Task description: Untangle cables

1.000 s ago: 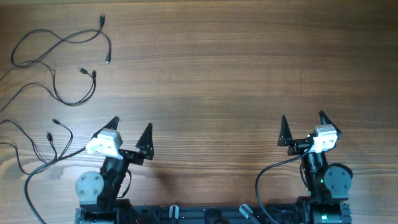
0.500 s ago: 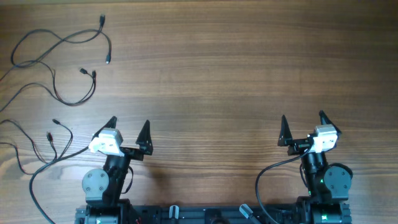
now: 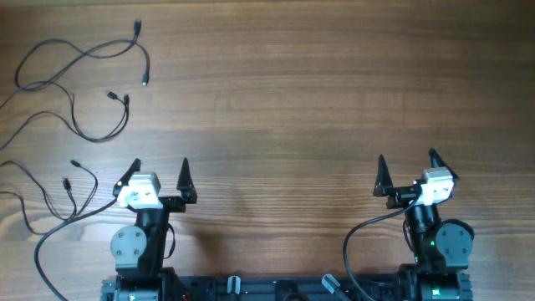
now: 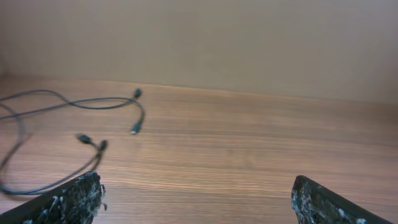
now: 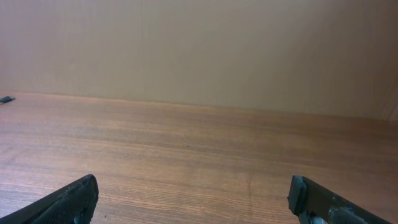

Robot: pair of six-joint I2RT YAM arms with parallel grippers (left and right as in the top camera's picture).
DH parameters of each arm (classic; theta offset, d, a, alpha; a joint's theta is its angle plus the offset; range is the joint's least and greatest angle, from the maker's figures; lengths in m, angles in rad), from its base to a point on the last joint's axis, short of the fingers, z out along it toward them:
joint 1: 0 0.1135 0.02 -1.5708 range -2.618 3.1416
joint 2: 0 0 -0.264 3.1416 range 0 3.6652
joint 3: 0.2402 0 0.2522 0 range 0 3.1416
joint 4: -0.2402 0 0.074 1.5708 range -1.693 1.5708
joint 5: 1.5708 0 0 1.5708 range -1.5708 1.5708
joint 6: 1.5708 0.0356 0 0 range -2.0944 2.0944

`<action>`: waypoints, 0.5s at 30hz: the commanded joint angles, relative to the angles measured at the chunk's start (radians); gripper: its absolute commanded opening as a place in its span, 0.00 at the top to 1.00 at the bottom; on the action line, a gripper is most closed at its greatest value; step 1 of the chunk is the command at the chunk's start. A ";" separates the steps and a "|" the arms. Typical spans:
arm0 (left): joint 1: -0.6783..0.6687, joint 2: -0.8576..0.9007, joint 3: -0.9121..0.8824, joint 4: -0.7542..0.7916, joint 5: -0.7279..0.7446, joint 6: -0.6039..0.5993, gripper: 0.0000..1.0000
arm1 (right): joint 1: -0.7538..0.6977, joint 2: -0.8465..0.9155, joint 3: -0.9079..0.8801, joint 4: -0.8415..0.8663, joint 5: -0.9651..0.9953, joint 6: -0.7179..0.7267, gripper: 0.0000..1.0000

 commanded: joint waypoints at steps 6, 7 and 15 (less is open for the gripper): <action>-0.026 -0.010 -0.008 0.003 -0.139 0.067 0.00 | -0.005 -0.013 -0.002 0.002 0.018 -0.006 0.00; -0.027 -0.010 -0.008 0.003 -0.131 0.068 0.00 | -0.005 -0.013 -0.002 0.002 0.018 -0.006 0.00; -0.026 -0.010 -0.008 0.000 -0.095 0.067 0.00 | -0.005 -0.013 -0.002 0.002 0.018 -0.006 0.00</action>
